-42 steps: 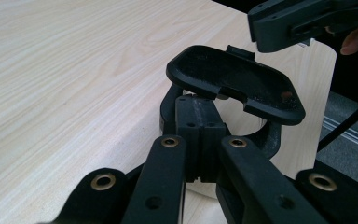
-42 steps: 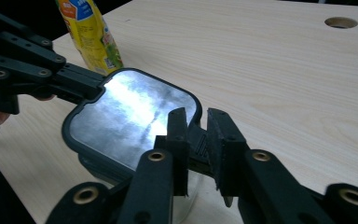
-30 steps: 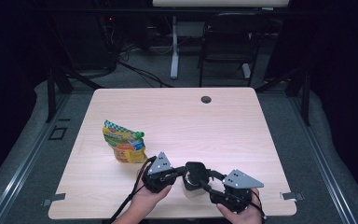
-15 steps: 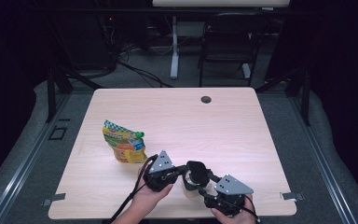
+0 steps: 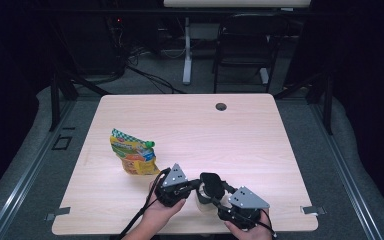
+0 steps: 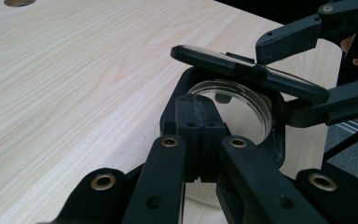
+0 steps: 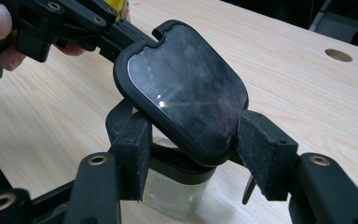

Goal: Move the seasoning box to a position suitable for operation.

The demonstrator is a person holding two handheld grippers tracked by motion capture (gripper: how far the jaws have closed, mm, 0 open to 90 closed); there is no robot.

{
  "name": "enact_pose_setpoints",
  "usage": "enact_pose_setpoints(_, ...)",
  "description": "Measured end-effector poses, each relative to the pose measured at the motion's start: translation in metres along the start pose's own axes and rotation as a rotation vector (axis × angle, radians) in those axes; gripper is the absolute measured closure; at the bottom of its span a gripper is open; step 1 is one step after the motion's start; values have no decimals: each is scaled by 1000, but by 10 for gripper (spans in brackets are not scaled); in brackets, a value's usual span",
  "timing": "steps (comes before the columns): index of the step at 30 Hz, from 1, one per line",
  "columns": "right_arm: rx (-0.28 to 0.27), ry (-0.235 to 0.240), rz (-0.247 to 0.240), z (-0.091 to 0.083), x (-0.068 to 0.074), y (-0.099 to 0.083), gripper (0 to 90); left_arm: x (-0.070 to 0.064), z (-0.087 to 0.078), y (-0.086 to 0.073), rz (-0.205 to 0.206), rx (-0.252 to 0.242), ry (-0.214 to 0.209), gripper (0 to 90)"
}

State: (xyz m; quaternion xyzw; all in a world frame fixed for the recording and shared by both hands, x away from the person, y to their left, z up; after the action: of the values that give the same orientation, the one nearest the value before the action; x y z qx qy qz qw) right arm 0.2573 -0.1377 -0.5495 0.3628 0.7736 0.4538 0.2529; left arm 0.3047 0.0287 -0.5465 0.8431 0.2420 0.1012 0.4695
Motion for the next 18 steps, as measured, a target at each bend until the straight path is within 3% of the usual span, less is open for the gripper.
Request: enact_pose_setpoints(18,-35,-2,43,-5,-5,3,520,-1,2,-2,18,6,-8,900)
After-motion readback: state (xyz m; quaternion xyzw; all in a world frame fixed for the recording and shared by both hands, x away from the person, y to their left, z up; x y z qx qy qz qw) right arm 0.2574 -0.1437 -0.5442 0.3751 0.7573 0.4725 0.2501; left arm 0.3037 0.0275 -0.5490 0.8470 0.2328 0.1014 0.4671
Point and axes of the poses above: each handheld gripper's, and its own axes: z roughly forward along the jaws, y roughly out of its top, x roughly to its left, the point moved 5 cm from there along z, roughly forward along the jaws, and after that the axes turned 2 degrees about z, right-handed, at the moved point
